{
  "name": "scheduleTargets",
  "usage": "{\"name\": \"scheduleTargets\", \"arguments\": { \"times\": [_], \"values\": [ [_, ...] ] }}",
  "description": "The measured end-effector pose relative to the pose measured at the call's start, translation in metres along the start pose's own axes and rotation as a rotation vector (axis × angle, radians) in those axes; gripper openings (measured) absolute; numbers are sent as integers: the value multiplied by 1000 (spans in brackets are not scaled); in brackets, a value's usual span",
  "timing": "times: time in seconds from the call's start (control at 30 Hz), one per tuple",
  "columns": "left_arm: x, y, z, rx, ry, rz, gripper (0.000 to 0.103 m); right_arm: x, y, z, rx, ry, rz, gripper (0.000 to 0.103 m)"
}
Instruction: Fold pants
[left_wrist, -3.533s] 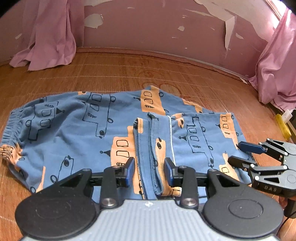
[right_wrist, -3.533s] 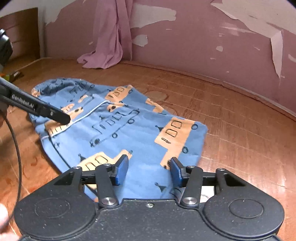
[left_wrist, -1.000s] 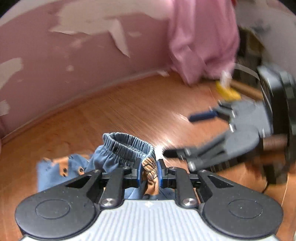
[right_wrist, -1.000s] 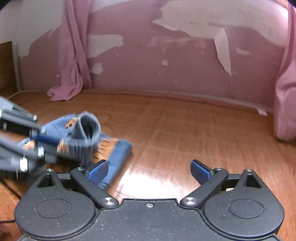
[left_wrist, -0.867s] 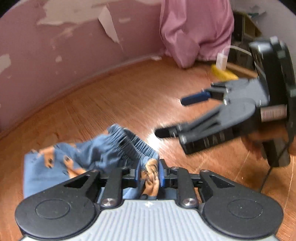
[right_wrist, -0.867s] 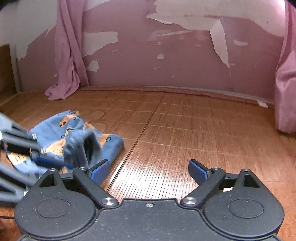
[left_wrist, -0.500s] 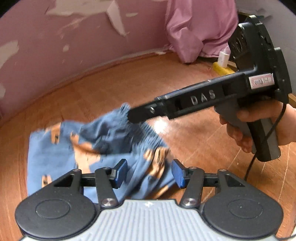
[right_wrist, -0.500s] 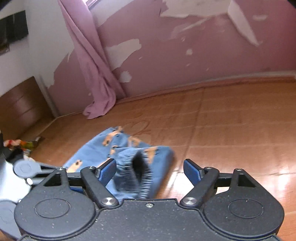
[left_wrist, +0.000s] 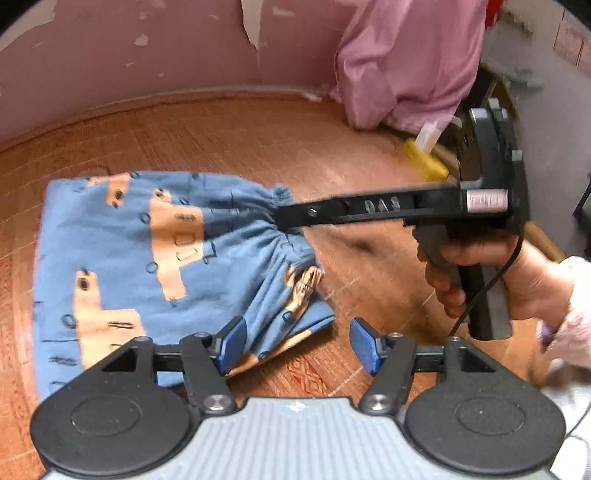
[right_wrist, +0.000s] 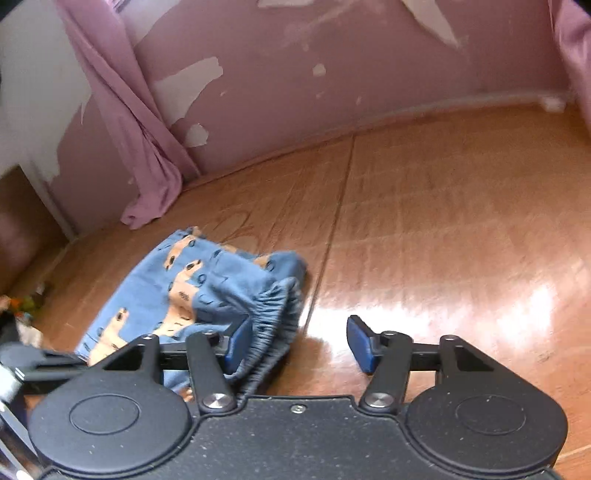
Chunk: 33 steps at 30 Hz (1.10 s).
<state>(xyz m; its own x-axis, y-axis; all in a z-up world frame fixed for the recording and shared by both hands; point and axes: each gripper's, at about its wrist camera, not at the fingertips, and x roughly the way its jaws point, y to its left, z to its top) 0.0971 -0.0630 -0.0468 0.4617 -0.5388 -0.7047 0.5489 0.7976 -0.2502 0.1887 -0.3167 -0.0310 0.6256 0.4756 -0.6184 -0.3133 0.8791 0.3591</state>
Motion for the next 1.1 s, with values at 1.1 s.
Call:
{"name": "scheduleTargets", "arguments": {
  "times": [1.1],
  "values": [
    [-20, 116, 48, -83, -244, 306, 90, 46, 121, 7, -485, 63, -63, 45]
  ]
}}
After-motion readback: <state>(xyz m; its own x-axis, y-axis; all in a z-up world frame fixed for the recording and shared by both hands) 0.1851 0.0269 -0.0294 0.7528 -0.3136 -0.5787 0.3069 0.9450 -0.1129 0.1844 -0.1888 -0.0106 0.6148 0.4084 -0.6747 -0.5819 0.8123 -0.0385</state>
